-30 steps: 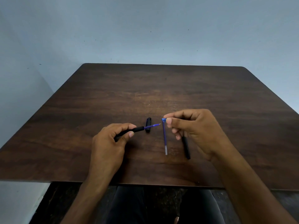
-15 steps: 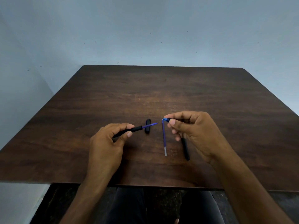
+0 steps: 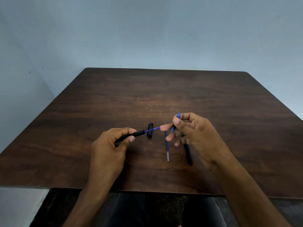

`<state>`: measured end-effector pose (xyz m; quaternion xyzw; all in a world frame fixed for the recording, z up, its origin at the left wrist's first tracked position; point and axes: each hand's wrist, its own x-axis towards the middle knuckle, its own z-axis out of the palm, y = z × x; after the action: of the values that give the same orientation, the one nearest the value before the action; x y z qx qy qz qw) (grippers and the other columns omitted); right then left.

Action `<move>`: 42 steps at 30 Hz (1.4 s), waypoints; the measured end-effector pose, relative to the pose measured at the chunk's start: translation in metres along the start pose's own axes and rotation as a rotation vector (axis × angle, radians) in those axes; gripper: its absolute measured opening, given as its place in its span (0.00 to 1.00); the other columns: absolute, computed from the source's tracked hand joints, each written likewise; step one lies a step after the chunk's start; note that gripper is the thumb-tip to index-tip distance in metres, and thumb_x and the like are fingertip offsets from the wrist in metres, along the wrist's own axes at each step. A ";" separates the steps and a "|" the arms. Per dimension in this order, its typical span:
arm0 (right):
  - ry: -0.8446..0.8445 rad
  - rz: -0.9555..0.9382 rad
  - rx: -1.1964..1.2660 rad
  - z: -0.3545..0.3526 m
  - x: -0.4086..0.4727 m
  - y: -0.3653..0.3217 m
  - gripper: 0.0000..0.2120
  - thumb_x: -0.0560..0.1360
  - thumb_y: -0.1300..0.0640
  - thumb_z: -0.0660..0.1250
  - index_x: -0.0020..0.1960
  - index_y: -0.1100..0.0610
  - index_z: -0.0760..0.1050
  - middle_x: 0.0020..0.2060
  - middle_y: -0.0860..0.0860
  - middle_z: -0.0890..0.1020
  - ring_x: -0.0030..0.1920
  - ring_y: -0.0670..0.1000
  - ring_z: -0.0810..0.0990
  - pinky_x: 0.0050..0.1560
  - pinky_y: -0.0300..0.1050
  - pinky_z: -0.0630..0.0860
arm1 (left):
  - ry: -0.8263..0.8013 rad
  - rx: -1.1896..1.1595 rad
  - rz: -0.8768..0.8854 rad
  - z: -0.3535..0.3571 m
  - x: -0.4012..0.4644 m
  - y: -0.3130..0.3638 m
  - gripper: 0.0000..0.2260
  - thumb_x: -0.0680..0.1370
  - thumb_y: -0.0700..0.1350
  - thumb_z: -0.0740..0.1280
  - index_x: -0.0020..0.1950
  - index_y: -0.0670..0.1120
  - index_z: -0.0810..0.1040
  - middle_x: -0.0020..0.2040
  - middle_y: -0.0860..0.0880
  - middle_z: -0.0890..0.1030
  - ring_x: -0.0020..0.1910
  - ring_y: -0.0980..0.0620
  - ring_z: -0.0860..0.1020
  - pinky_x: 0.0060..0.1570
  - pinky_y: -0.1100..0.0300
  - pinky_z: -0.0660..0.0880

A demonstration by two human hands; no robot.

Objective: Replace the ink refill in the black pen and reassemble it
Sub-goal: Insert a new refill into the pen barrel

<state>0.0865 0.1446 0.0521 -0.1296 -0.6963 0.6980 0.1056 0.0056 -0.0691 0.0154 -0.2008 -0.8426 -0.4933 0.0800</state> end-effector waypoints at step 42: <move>0.072 0.012 0.160 0.015 0.003 0.014 0.14 0.82 0.51 0.62 0.61 0.60 0.71 0.52 0.50 0.89 0.47 0.59 0.88 0.42 0.50 0.82 | -0.003 -0.028 -0.007 0.007 0.002 -0.002 0.13 0.73 0.40 0.75 0.50 0.59 0.84 0.47 0.62 0.84 0.51 0.61 0.80 0.55 0.61 0.75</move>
<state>0.0792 0.1313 0.0380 -0.1501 -0.6333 0.7469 0.1361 0.0038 -0.0637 0.0110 -0.1998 -0.8364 -0.5049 0.0744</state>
